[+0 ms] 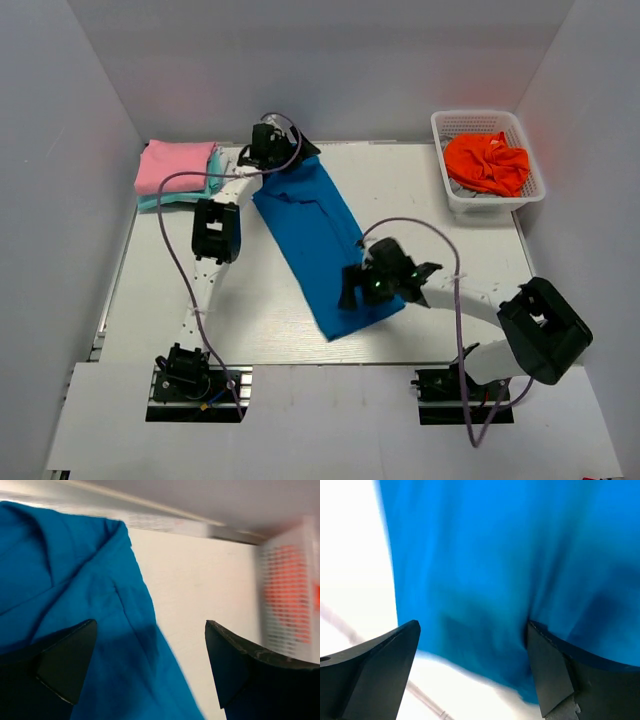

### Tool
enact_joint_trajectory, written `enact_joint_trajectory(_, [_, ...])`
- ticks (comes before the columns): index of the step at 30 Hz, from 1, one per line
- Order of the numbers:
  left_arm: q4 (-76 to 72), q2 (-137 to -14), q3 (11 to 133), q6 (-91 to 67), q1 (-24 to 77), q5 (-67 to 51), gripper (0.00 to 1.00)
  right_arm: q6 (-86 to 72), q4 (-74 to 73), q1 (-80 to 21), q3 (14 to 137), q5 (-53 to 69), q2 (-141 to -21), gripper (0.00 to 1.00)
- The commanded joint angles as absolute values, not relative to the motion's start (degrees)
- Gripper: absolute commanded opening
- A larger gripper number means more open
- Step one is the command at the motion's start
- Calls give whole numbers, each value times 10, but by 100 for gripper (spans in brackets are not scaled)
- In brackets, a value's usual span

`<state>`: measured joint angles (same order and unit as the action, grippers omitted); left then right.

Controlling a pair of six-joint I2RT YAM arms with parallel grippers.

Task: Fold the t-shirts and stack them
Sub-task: Rotate the tshirt 90 degrees

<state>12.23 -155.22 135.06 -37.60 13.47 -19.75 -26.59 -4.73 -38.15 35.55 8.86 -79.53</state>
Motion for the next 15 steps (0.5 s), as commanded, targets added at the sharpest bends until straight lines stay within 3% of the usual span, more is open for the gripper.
enact_joint_trajectory(1, [-44,-1650,1355,-516,157,-329,100,-249,-126,-480,351,170,-795,90])
enact_joint_trajectory(4, [-80,-1715,1436,-551,173,-311,100,-211,-96,-549,364,206,-801,90])
enact_joint_trajectory(10, [-141,-1681,1396,-495,208,-246,100,-129,-21,-641,402,257,-828,90])
enact_joint_trajectory(15, [-160,-1675,1428,-495,214,-225,100,-124,-53,-660,445,176,-810,90])
